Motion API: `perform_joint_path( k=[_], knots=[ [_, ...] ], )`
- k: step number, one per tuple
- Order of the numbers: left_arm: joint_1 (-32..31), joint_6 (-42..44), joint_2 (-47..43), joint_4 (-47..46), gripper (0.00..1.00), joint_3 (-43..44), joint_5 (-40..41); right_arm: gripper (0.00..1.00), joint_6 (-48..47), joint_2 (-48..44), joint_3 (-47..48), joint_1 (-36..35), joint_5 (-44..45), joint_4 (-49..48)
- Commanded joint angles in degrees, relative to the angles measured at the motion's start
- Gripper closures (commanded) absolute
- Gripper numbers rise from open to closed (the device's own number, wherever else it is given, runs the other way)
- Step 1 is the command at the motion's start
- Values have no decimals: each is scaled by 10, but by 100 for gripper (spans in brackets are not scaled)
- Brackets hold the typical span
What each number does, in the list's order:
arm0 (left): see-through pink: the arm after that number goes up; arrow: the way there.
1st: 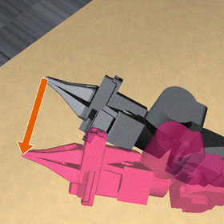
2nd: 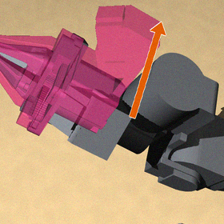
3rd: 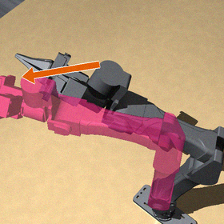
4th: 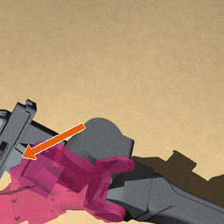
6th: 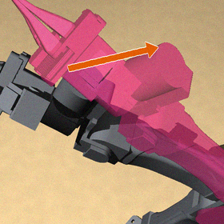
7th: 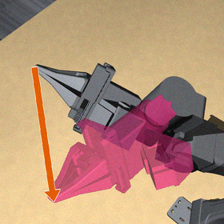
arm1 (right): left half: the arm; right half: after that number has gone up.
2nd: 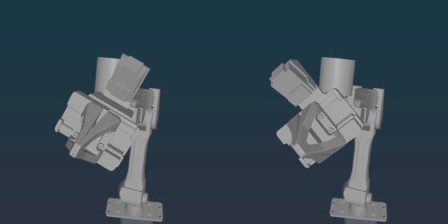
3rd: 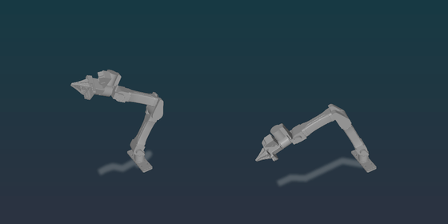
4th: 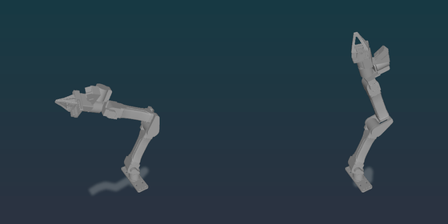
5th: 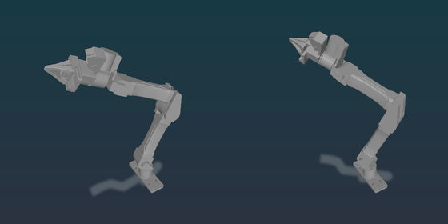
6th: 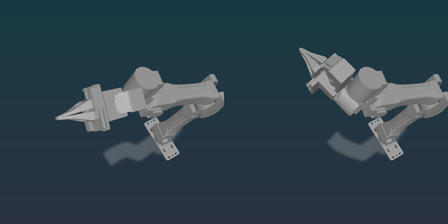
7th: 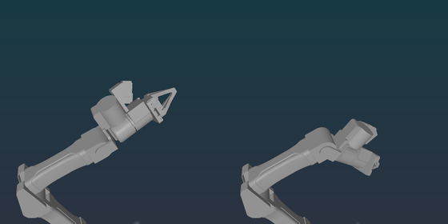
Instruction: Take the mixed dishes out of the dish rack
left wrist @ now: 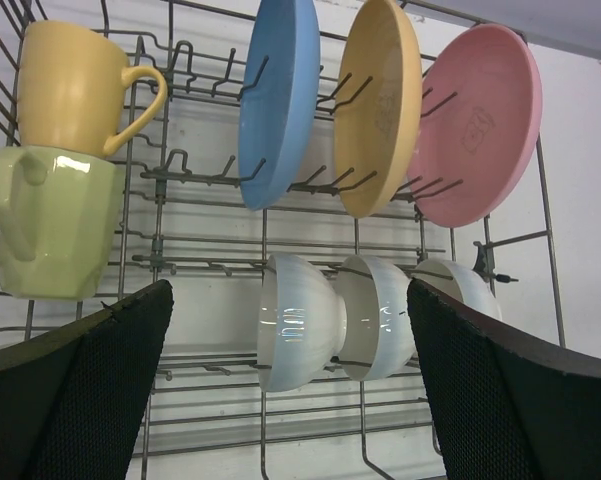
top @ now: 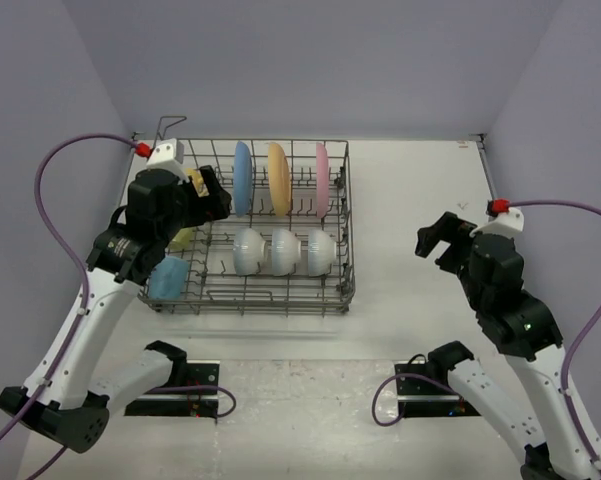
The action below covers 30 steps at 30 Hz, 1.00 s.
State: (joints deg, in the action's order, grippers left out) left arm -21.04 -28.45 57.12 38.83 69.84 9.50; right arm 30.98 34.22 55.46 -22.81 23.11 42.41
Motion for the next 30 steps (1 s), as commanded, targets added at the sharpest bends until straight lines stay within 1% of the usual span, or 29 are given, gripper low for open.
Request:
perform_joint_path(
  k=[1,6,8,12,14,18,22,30],
  knots=[
    [-2,6,-13,-1,0,15,11,1,-8,-6,-1,0,19,-17],
    [-2,9,-2,-4,0,26,3,1,0,-10,-11,0,18,-28],
    [-2,10,14,-8,0,43,-18,1,-3,-5,-12,0,16,-25],
    [-15,1,47,-52,0,50,-73,1,6,16,-22,0,25,-25],
    [-25,0,64,-78,0,69,-87,1,20,33,-22,0,32,-23],
    [-72,16,143,-113,0,122,-89,1,36,59,-22,0,48,-23],
    [-112,40,247,-111,0,214,-92,1,36,75,-26,1,54,-23],
    [-145,51,382,-118,0,320,-92,1,38,81,-40,6,56,-23]
  ],
)
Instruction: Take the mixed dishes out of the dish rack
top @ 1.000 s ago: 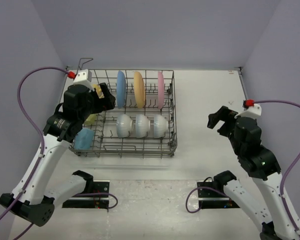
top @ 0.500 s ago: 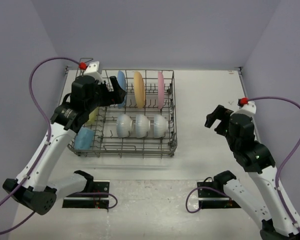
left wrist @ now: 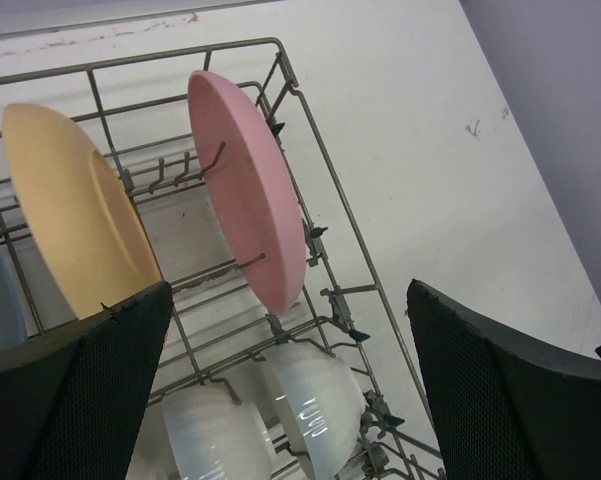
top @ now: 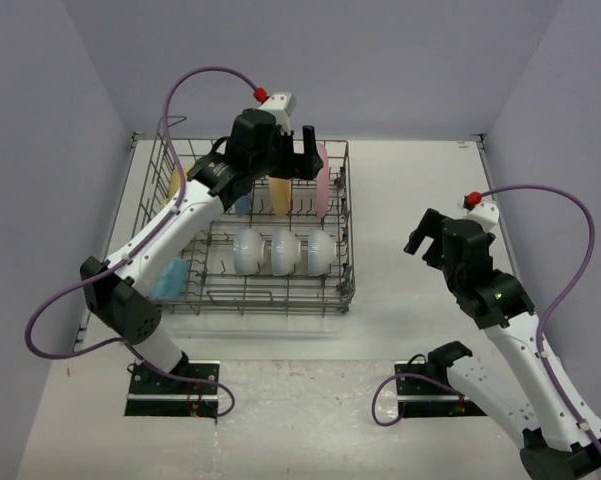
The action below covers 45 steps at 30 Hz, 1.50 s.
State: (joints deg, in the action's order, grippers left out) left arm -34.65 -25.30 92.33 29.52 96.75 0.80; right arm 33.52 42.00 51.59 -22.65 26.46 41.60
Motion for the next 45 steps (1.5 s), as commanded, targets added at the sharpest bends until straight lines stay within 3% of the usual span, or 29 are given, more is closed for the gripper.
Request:
perform_joint_path(
  k=[1,6,11,19,20,26,29,32,45],
  knots=[
    [-9,18,58,-25,0,61,-5,1,14,6,-1,3,24,-16],
    [-10,6,125,-25,3,110,-11,1,22,21,3,6,1,-16],
    [-10,-2,178,-22,20,134,48,1,26,28,3,6,-13,-15],
    [-10,-20,222,-46,41,145,0,1,31,40,18,6,-18,3],
    [-9,-25,223,-47,50,144,2,1,35,40,22,6,-18,9],
    [-9,-38,221,-50,83,144,12,1,45,34,47,6,-19,30],
    [-9,-41,211,-60,95,143,2,1,45,24,47,6,-18,35],
    [-9,-42,198,-75,100,143,-5,1,44,19,47,6,-17,39],
    [-9,-23,124,-125,100,145,-32,1,38,34,58,7,-27,40]
  ],
)
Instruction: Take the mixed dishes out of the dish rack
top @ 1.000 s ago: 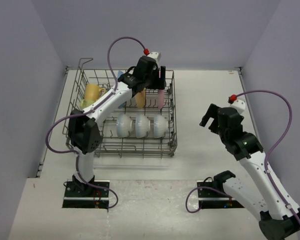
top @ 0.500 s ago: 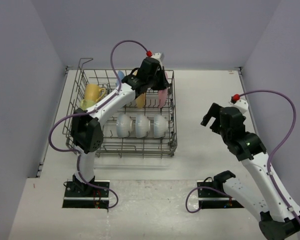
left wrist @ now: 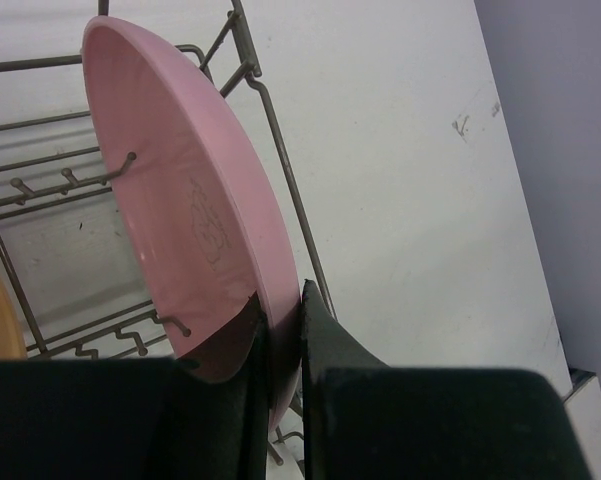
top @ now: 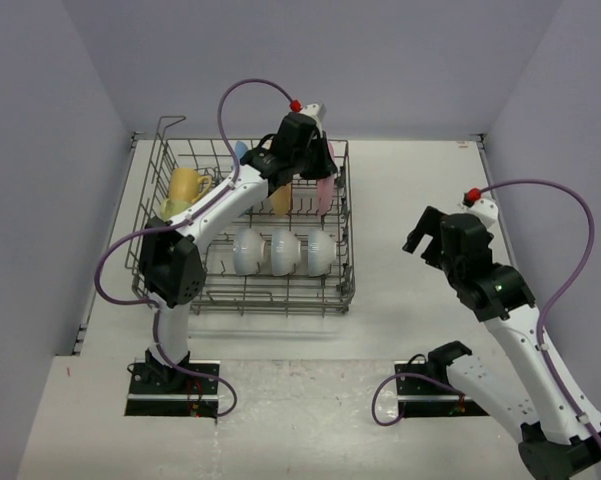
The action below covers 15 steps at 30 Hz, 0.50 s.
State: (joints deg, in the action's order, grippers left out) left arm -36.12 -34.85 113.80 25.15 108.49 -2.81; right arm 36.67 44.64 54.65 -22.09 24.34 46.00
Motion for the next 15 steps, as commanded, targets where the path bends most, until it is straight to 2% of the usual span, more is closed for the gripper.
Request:
perform_joint_path(
  k=[1,4,5,6,10,13,15],
  knots=[
    [6,74,-93,-83,100,30,-1,1,3,8,27,0,-10,-7],
    [6,80,-96,-82,100,44,-6,1,-6,14,19,1,-48,-41],
    [6,80,-96,-77,100,48,3,1,-15,18,12,0,-71,-78],
    [6,80,-96,-74,100,50,8,1,-33,32,9,0,-142,-97],
    [6,80,-93,-66,100,47,19,1,-40,87,-7,-4,-284,-213],
    [6,77,-90,-63,100,45,23,1,-42,159,7,-23,-301,-237],
    [6,77,-90,-61,100,44,25,6,-40,199,22,-28,-294,-237]
  ],
)
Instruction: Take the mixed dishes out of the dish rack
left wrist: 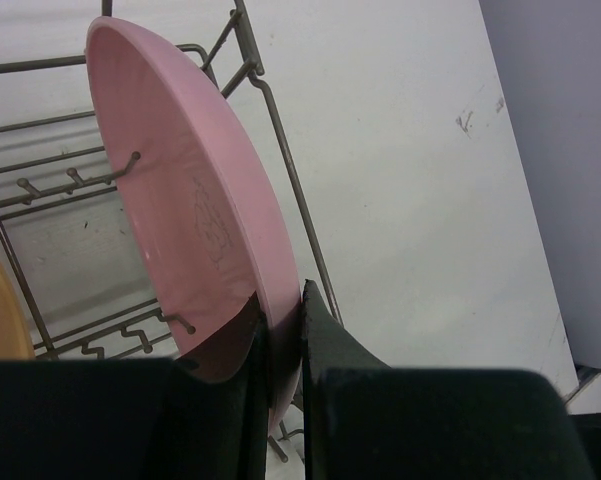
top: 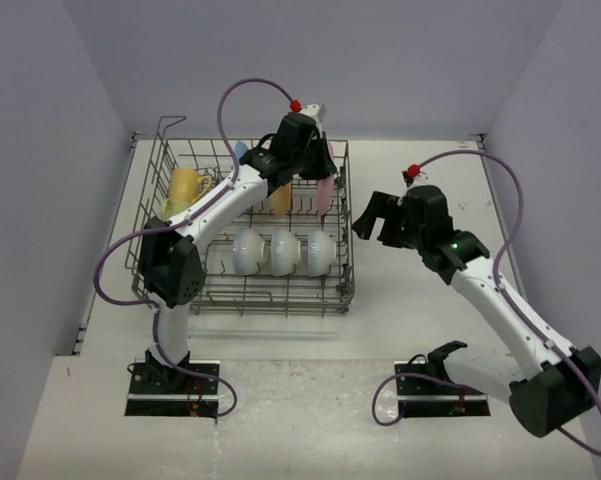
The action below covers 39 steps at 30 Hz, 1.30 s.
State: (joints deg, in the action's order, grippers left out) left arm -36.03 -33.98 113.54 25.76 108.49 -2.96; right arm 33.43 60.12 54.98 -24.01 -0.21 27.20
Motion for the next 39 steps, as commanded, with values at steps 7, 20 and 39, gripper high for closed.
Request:
perform_joint_path(
  k=[7,20,39],
  knots=[
    [4,69,-97,-69,100,42,43,42,1,166,34,-22,-50,-68],
    [4,71,-154,-93,100,59,-19,100,78,221,0,-23,12,-74],
    [0,181,-208,-98,100,30,-7,94,72,219,55,-23,23,-50]
  ],
)
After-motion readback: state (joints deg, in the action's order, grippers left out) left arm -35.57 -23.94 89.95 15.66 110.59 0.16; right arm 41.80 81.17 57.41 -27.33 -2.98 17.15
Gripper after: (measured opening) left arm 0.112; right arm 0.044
